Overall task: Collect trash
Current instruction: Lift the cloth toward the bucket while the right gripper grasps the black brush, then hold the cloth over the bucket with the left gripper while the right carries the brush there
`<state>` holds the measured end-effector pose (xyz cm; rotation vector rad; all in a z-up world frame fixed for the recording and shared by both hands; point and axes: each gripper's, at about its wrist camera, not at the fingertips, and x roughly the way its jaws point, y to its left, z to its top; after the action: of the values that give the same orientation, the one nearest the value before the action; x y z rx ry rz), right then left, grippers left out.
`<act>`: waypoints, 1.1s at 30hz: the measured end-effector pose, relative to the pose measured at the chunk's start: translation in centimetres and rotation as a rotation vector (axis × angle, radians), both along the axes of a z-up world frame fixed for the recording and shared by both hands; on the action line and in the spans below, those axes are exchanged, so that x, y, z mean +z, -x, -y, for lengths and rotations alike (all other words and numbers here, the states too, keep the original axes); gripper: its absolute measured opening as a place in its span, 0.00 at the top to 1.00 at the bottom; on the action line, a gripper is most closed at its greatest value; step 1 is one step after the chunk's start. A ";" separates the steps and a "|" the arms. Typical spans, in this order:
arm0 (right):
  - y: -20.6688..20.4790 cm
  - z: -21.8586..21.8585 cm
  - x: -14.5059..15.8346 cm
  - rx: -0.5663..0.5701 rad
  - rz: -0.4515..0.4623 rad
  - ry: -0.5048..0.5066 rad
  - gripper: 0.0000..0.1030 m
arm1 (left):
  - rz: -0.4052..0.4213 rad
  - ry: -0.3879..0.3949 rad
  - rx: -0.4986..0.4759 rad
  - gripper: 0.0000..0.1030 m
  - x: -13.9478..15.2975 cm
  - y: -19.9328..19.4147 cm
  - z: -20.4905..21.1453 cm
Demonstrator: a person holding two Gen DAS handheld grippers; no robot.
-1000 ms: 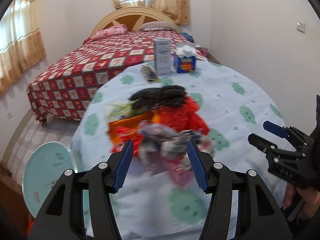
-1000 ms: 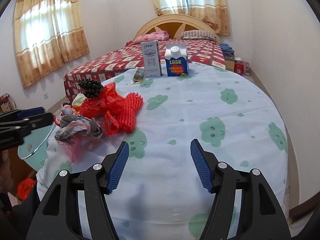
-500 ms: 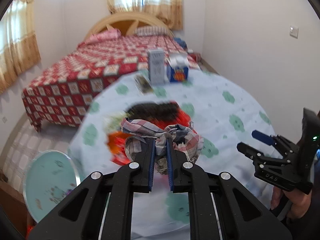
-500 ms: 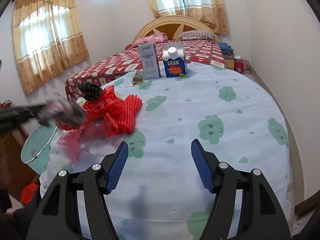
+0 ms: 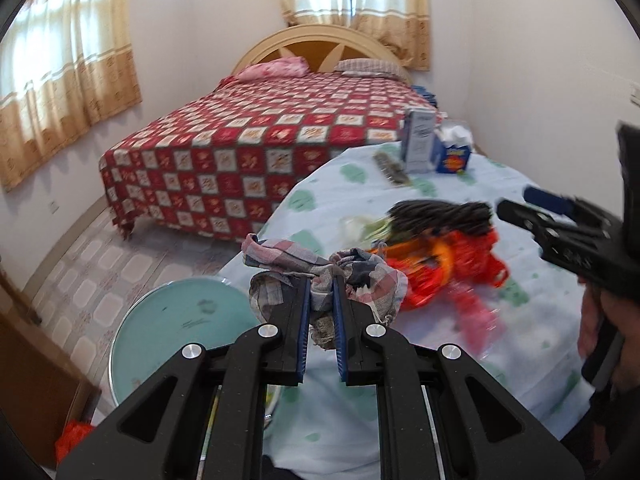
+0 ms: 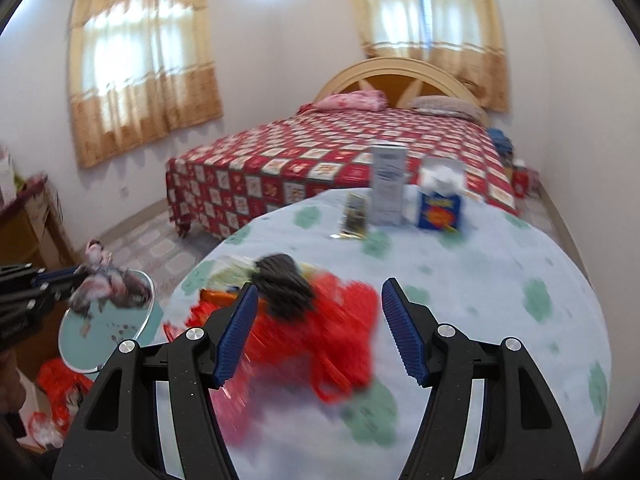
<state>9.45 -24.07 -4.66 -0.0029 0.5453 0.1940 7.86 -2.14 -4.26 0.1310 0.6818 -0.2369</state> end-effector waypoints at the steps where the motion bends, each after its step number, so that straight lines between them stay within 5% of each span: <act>1: -1.3 -0.9 -0.4 0.008 -0.023 0.024 0.37 | -0.004 -0.001 0.007 0.89 -0.2 -0.1 -0.4; 2: -1.9 -1.3 -0.7 0.013 -0.042 0.034 0.39 | -0.006 -0.002 0.012 0.89 -0.4 -0.1 -0.7; 6: -3.3 -2.4 -2.0 0.056 -0.129 0.075 0.78 | -0.013 -0.003 0.015 0.89 -1.1 -0.3 -1.4; 8: -2.6 -2.5 -2.1 0.065 -0.123 0.075 0.83 | -0.011 -0.002 0.015 0.89 -1.1 -0.3 -1.5; 18: -0.5 -4.9 0.7 0.085 -0.002 0.041 0.86 | 0.021 0.010 0.068 0.89 -0.2 0.0 -4.0; 33: -1.4 -13.1 0.4 0.212 0.011 0.048 0.86 | 0.042 0.003 0.194 0.89 0.0 0.9 -9.8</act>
<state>10.87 -11.01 -4.28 -0.1083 0.5388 0.3876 6.92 7.67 -4.27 0.0665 0.6473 -0.0485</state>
